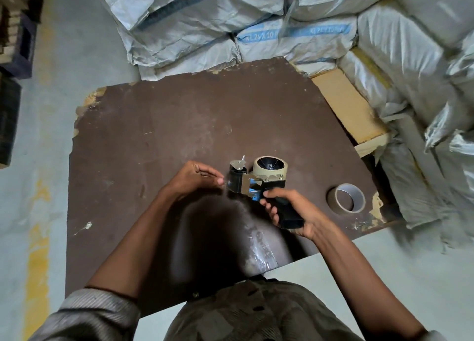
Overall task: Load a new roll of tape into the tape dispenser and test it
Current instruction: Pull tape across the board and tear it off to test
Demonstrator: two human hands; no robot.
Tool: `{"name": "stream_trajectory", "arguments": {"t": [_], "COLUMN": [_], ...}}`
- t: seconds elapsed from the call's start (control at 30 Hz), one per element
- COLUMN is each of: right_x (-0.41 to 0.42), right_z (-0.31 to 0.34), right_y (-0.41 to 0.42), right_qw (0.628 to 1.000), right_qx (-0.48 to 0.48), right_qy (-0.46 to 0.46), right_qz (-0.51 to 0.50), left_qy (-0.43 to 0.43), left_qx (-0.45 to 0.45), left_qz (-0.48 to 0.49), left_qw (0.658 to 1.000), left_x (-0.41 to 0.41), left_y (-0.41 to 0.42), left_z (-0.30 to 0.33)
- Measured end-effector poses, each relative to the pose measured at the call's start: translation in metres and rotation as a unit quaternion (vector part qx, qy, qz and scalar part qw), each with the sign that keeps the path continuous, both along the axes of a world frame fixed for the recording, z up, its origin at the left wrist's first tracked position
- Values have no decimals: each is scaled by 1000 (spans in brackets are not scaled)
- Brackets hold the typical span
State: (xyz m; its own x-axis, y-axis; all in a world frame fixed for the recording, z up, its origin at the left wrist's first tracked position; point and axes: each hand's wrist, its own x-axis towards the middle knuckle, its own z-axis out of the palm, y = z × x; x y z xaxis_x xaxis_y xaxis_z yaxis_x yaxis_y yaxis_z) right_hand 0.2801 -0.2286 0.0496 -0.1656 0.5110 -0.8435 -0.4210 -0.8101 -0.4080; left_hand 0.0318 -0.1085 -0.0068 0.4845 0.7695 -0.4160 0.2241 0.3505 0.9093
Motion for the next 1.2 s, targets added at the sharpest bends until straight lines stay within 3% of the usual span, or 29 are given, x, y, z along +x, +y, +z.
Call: {"name": "stream_trajectory", "arguments": {"t": [0.13, 0.27, 0.8, 0.97, 1.2], "right_x": [11, 17, 31, 43, 39], "right_z": [-2, -7, -20, -24, -22], "right_y": [3, 1, 6, 5, 8], "right_qw": [999, 997, 994, 986, 981], "right_qx": [-17, -20, -35, -39, -28], "right_qy": [24, 58, 97, 144, 166], "right_qz": [31, 53, 26, 75, 91], "left_qy": [-3, 39, 50, 42, -55], "left_qx": [-39, -5, 29, -50, -223], "left_qz": [0, -38, -53, -130, -196], "left_qw": [999, 999, 997, 989, 953], "left_x": [-1, -2, -9, -13, -12], "left_y": [0, 6, 30, 46, 59], "left_z": [-1, 6, 8, 8, -3]}}
